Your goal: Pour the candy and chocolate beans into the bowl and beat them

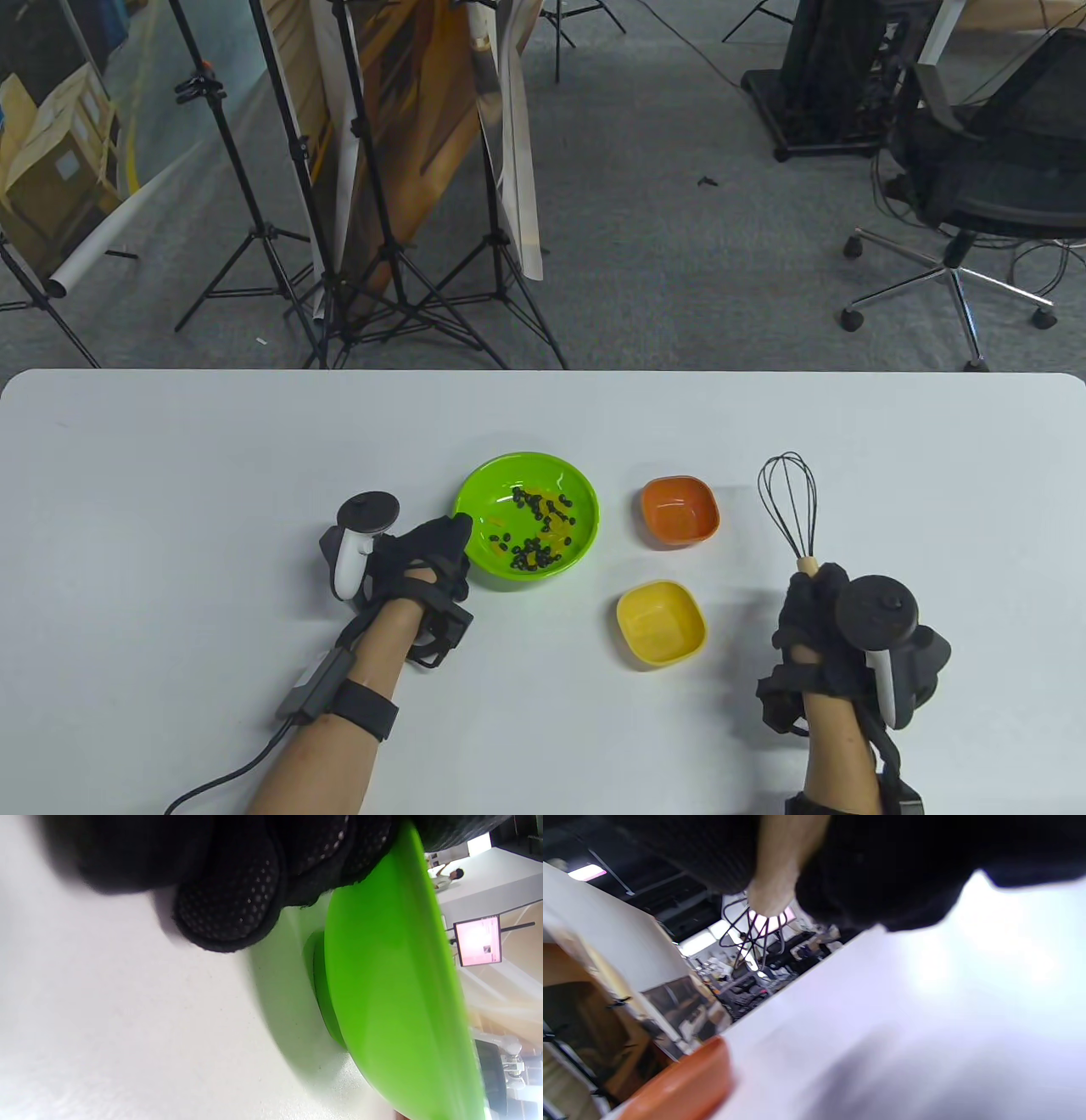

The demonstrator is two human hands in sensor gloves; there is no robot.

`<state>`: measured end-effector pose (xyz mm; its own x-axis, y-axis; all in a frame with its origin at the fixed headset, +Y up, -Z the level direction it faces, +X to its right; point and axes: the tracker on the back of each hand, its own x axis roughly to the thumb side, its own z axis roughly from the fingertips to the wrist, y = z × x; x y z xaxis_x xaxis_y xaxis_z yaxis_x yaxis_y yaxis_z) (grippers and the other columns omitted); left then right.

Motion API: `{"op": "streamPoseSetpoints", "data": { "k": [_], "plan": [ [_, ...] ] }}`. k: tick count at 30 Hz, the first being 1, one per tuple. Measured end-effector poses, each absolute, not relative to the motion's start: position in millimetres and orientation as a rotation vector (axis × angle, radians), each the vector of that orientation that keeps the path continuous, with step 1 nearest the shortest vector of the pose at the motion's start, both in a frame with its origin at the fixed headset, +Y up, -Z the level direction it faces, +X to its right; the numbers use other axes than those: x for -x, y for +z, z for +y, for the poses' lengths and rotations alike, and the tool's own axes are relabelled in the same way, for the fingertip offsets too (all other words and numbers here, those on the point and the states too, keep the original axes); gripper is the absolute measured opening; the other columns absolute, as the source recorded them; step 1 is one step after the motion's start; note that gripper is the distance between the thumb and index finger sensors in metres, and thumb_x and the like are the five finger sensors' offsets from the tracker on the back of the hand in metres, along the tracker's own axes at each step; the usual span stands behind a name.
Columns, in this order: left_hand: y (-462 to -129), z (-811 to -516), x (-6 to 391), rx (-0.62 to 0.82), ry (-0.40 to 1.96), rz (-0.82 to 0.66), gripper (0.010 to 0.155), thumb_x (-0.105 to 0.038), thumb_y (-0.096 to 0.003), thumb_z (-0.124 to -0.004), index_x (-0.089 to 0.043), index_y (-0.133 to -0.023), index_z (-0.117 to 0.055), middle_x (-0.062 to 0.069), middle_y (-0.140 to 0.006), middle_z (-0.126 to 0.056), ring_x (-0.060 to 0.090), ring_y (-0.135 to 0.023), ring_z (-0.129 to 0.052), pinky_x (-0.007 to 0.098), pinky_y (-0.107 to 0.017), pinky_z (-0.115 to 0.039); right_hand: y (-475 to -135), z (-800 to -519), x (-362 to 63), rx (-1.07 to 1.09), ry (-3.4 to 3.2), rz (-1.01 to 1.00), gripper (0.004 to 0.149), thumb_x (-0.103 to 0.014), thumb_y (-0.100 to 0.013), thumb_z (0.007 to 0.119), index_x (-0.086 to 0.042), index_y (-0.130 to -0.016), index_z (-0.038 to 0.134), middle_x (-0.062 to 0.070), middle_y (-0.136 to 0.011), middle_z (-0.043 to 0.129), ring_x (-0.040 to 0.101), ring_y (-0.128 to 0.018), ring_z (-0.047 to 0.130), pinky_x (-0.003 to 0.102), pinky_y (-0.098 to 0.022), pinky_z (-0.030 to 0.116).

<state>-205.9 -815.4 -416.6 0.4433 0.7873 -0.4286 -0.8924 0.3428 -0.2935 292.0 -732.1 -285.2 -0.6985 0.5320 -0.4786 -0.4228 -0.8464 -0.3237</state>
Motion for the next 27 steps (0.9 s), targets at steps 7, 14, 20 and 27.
{"op": "streamPoseSetpoints", "data": {
  "k": [7,14,20,27],
  "plan": [
    [-417,-815,206,0.526,1.095,0.226,0.048,-0.063,-0.0457,-0.065,-0.024,-0.068,-0.081,-0.008,-0.052,-0.094,0.016,-0.038,-0.104,0.026,-0.023,-0.091,-298,-763,-296,0.82,2.597,-0.005,0.059,-0.039,-0.049,0.077,0.001,-0.092,0.075,0.021,-0.06,0.095,0.033,-0.027,0.099,0.049,-0.016,0.089],
    [-417,-815,206,0.529,1.101,0.222,0.048,-0.063,-0.0457,-0.066,-0.024,-0.068,-0.081,-0.008,-0.052,-0.094,0.016,-0.038,-0.104,0.026,-0.023,-0.091,-312,-766,-276,0.822,2.844,0.077,0.056,-0.044,-0.047,0.085,0.001,-0.079,0.09,0.02,-0.057,0.102,0.038,-0.034,0.104,0.056,-0.024,0.089],
    [-417,-815,206,0.533,1.108,0.219,0.048,-0.063,-0.0458,-0.066,-0.024,-0.069,-0.081,-0.007,-0.053,-0.094,0.017,-0.039,-0.104,0.026,-0.024,-0.091,-316,-769,-273,0.799,2.864,0.123,0.058,-0.046,-0.048,0.081,0.0,-0.082,0.088,0.021,-0.06,0.099,0.038,-0.037,0.102,0.056,-0.026,0.088],
    [-419,-821,215,0.612,1.236,0.221,0.049,-0.062,-0.0456,-0.068,-0.022,-0.07,-0.081,-0.005,-0.055,-0.094,0.021,-0.041,-0.104,0.029,-0.025,-0.092,-306,-758,-283,0.761,2.736,0.107,0.064,-0.051,-0.048,0.079,-0.001,-0.088,0.082,0.025,-0.069,0.095,0.043,-0.045,0.1,0.059,-0.028,0.086]
  ]
}}
